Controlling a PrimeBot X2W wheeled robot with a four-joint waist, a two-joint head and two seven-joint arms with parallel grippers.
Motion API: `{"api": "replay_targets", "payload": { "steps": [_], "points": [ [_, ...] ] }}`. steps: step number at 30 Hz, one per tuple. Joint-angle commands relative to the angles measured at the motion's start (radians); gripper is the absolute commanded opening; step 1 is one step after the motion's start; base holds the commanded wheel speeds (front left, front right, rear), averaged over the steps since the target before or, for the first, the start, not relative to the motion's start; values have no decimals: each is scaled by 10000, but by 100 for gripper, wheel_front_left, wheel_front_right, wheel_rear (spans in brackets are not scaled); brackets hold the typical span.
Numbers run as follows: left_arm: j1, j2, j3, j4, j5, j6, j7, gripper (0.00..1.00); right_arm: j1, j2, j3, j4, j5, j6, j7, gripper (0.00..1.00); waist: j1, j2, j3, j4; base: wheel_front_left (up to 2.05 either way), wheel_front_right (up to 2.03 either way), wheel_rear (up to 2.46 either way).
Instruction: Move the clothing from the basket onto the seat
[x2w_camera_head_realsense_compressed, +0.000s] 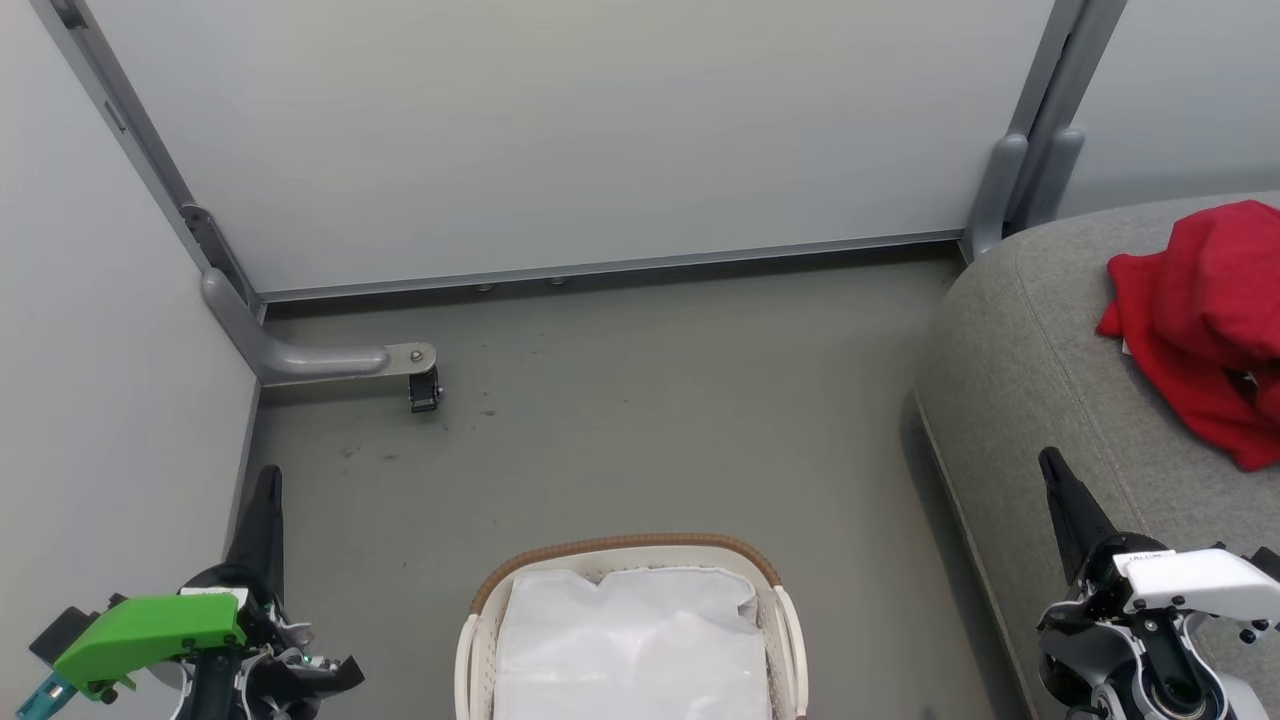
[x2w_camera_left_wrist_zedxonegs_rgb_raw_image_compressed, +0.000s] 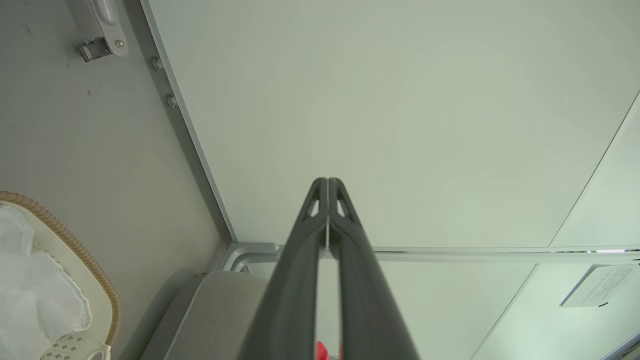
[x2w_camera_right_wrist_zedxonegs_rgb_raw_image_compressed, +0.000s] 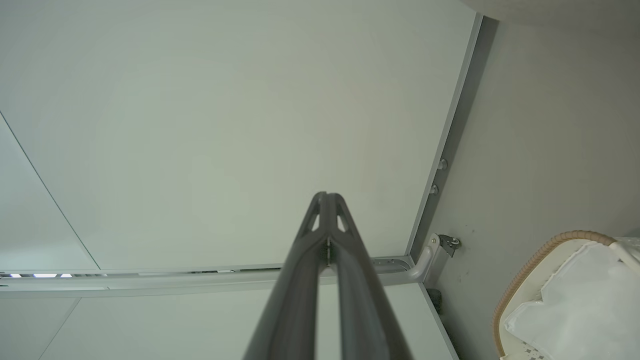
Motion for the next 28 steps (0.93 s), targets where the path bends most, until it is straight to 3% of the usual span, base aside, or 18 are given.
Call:
{"api": "replay_targets", "payload": {
  "steps": [1, 28],
  "points": [
    [-130, 20, 45, -1, 55, -35, 23, 0, -65, -59, -20, -31, 34, 0, 10, 0, 0, 0, 0, 0, 0, 0, 0],
    [-128, -12, 89, 3, 94, -35, 72, 0, -65, -59, -19, -31, 35, 0, 9, 0, 0, 0, 0, 0, 0, 0, 0]
  ]
}}
